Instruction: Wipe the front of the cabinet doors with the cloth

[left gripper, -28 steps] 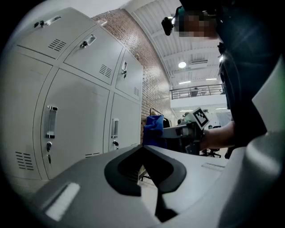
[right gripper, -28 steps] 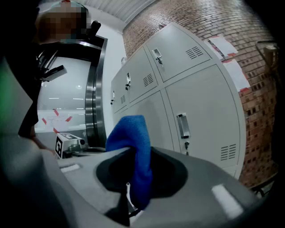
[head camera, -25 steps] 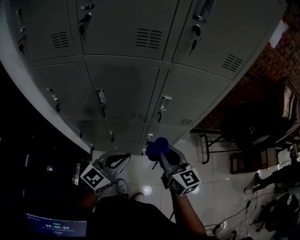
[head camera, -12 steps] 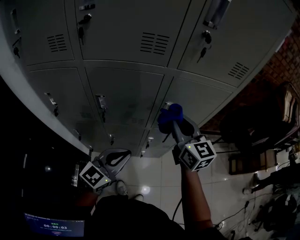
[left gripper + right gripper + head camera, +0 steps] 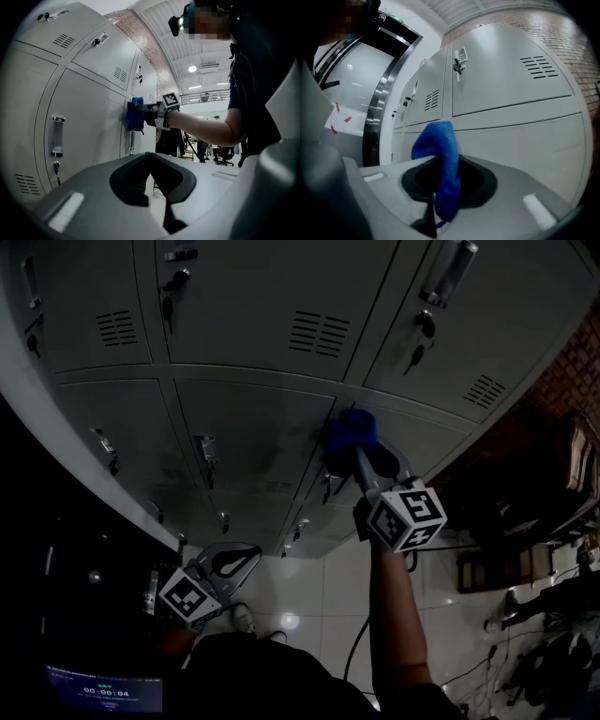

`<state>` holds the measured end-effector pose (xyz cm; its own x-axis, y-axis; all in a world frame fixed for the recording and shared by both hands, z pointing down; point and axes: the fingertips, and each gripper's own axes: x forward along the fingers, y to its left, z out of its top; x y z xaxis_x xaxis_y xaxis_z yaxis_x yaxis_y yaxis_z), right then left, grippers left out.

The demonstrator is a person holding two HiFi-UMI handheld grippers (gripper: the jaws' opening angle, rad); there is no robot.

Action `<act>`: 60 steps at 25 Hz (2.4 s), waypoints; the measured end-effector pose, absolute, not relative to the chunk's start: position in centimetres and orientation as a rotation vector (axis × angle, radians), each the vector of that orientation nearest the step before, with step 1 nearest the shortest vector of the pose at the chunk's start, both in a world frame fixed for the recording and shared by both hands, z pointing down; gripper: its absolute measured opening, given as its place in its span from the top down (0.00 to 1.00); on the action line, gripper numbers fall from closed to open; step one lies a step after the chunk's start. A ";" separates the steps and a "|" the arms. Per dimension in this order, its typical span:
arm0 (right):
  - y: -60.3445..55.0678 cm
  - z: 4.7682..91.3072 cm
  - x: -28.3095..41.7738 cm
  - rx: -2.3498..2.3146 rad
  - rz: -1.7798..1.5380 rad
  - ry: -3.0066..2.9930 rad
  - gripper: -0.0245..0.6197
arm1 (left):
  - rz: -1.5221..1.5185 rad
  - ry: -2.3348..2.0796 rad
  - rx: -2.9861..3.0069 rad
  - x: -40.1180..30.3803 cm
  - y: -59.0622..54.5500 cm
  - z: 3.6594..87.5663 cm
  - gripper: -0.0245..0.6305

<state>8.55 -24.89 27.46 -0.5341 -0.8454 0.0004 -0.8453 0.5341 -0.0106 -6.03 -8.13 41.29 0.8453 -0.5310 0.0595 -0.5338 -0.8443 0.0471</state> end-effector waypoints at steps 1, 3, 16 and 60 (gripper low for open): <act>-25.3 27.3 8.3 -1.515 -0.005 2.753 0.85 | 0.070 -0.856 2.955 -6.1 -8.1 41.3 0.96; -26.1 27.0 8.0 -1.528 0.010 2.760 0.85 | 0.071 -0.860 2.950 -6.3 -8.1 41.4 0.96; -26.8 26.8 11.0 -1.618 -0.004 2.708 0.85 | 0.088 -0.839 2.959 -6.1 -8.5 42.2 0.96; -22.7 27.4 29.0 -2.014 -0.021 2.369 0.85 | 0.130 -0.755 2.952 -3.3 -8.4 43.5 0.96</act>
<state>29.01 -22.69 27.37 -0.1610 -0.9868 -0.0158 -0.9864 0.1614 -0.0312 -3.31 -8.44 43.54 0.8741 -0.4743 0.1050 -0.4821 -0.8735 0.0674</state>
